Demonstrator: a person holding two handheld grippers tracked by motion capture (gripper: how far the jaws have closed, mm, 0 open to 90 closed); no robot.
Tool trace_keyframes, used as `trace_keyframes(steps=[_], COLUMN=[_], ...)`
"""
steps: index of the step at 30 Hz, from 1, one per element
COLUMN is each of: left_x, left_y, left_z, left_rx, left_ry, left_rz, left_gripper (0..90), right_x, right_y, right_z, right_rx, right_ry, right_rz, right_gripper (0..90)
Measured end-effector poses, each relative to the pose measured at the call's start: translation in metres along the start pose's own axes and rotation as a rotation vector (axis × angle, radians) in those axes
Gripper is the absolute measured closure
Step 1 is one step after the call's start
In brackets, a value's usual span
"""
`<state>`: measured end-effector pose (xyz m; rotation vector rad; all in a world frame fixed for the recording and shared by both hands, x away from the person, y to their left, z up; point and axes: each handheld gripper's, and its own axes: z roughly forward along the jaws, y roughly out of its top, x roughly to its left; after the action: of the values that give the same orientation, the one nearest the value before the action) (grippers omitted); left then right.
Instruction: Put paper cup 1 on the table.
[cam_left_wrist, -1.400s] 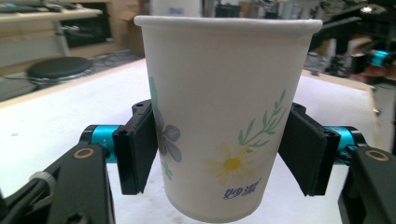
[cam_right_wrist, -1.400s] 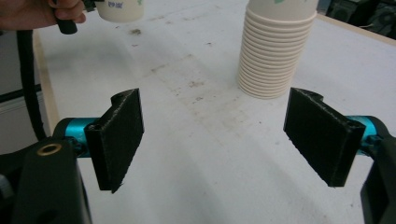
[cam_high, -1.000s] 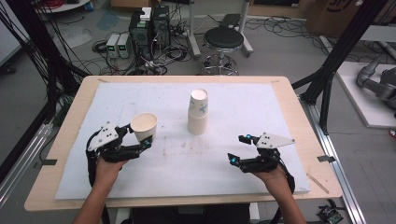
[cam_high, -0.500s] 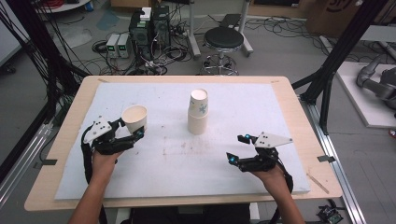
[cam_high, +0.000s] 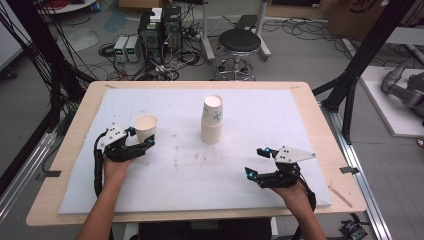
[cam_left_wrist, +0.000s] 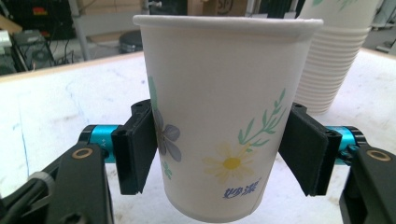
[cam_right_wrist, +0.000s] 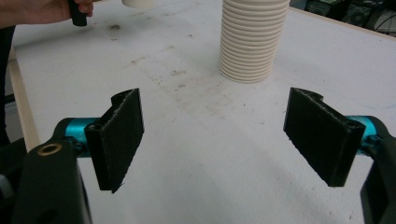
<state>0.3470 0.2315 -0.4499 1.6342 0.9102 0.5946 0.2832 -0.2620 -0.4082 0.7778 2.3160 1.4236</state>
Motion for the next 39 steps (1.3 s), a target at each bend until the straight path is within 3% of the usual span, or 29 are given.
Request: trace_keyframes(steps=[11, 17, 26, 30, 39], left_x=[0.001, -0.002, -0.005, -0.005, -0.01], left_y=[-0.008, -0.01, -0.013, -0.014, -0.017], left_z=[0.004, -0.001, -0.01, -0.015, -0.039], left_rx=[0.151, 0.208, 0.226, 0.203, 0.158], left_ry=[0.085, 0.121, 0.127, 0.136, 0.107], left_rz=[0.014, 0.031, 0.028, 0.011, -0.038], left_gripper=[32.6, 32.0, 28.8, 24.7, 16.3], right_x=[0.001, 0.001, 0.0, 0.0, 0.0], right_y=[-0.002, -0.002, -0.001, -0.001, -0.002], right_z=[0.001, -0.001, -0.002, -0.002, -0.007], right_rx=[0.015, 0.015, 0.016, 0.015, 0.01], right_ry=[0.009, 0.009, 0.009, 0.009, -0.004], right_rz=[-0.004, 0.0, -0.003, -0.003, -0.004], right_gripper=[20.4, 20.5, 20.4, 20.4, 20.4])
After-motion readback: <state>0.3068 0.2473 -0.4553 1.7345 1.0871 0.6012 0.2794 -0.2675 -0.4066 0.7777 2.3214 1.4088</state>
